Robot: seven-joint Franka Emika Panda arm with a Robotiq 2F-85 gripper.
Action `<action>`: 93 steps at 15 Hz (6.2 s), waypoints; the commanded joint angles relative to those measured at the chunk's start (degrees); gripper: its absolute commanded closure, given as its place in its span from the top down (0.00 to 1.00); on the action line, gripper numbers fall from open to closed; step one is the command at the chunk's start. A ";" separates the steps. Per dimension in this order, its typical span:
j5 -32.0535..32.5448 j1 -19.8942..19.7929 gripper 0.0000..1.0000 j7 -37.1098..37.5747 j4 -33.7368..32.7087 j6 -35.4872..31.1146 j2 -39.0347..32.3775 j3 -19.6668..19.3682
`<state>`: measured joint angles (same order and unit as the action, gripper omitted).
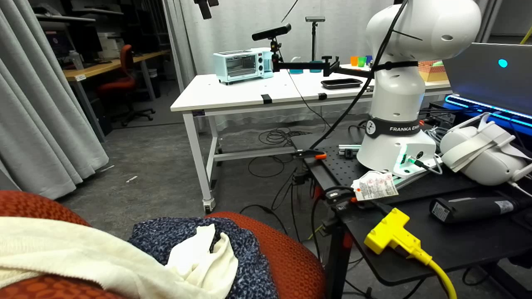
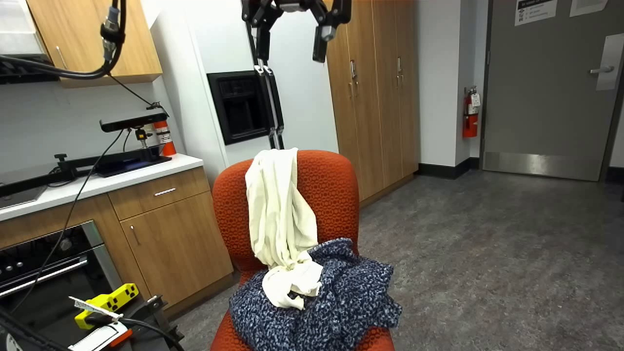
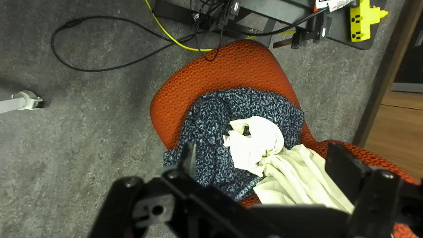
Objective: Remove the yellow blanket from the backrest of the the orange chair
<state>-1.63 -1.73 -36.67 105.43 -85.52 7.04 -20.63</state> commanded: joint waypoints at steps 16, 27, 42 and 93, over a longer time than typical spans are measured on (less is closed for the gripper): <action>3.04 -4.70 1.00 -2.18 -0.72 0.70 -0.76 5.13; 3.76 -5.11 1.00 -3.08 -0.18 0.02 -0.55 6.05; -3.08 -4.94 1.00 -16.36 0.65 -5.18 -0.88 5.91; -11.14 2.61 1.00 -10.78 3.70 -24.76 -10.86 22.49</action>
<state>-16.11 -0.30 -49.06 106.27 -103.08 -4.52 0.84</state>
